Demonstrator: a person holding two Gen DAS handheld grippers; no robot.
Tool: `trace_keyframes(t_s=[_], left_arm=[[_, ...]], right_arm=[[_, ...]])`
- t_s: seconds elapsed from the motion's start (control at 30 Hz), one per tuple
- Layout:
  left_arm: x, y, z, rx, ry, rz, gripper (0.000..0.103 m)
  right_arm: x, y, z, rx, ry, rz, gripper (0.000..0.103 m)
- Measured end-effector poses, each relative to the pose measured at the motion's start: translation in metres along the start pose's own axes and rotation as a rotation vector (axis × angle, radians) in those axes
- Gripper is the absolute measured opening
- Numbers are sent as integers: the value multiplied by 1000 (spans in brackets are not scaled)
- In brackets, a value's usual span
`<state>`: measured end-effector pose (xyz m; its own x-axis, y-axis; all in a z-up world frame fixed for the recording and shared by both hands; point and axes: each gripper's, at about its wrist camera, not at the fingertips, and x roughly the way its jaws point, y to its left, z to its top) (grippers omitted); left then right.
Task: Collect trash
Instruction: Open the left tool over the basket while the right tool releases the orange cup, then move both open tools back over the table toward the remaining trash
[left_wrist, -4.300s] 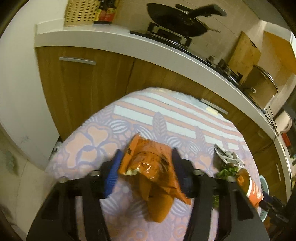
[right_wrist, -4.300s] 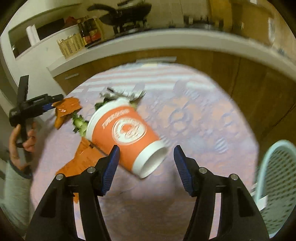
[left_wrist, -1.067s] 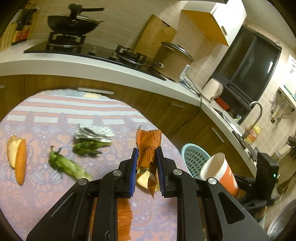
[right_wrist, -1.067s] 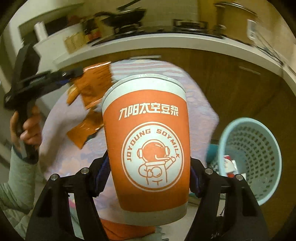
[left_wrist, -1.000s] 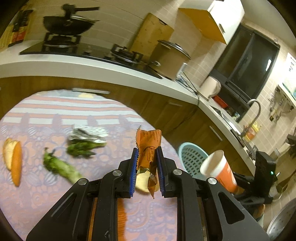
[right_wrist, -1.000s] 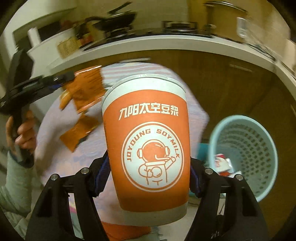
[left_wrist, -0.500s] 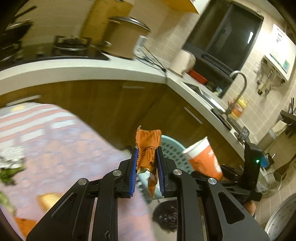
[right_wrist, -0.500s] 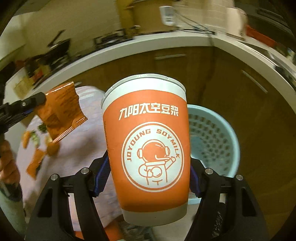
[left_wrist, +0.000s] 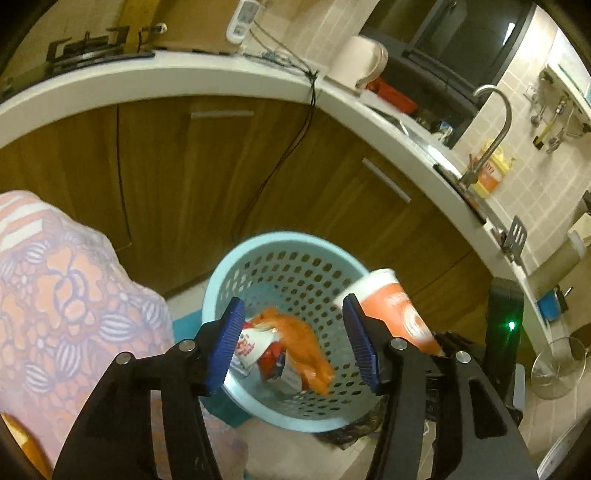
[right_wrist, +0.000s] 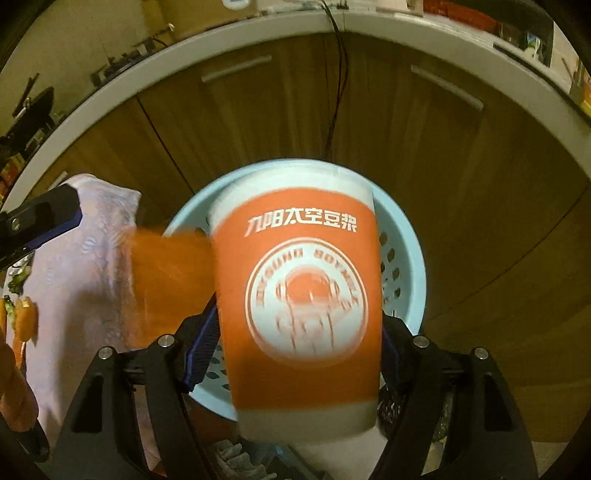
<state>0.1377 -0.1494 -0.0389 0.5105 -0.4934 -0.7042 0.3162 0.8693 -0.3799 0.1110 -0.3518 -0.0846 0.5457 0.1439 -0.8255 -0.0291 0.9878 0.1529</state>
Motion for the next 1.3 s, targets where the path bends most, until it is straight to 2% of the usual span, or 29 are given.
trace_keyframes(t_s=[0.23,0.4,0.63,0.7,0.8,0.97,1.13,1.3], left_arm=[[-12,7,-11,14,-4,22,53],[-29,15,-19,-1,-29,20,53],[-75,33,-35,-35,-85,6,53],[-93,42,-41,-56,-103,-11,53],[-117,52,-49,-74,-134,4,53],[-171,76,-70,-108,-209,74,53],[-217,107,-97,-162,-272,216,56],[-246,142,-130,-248,-292,341,56]], right_arm=[[8,-1,-6,2,12,13,69],[-3,15,-7,-27,-13,20,69],[-27,64,-6,-135,-77,64,69],[-34,86,-6,-176,-93,89,69],[-46,122,-10,-241,-113,142,69],[-54,169,-17,-301,-124,239,69],[-51,214,-32,-355,-100,295,69],[-44,254,-52,-416,-66,333,69]])
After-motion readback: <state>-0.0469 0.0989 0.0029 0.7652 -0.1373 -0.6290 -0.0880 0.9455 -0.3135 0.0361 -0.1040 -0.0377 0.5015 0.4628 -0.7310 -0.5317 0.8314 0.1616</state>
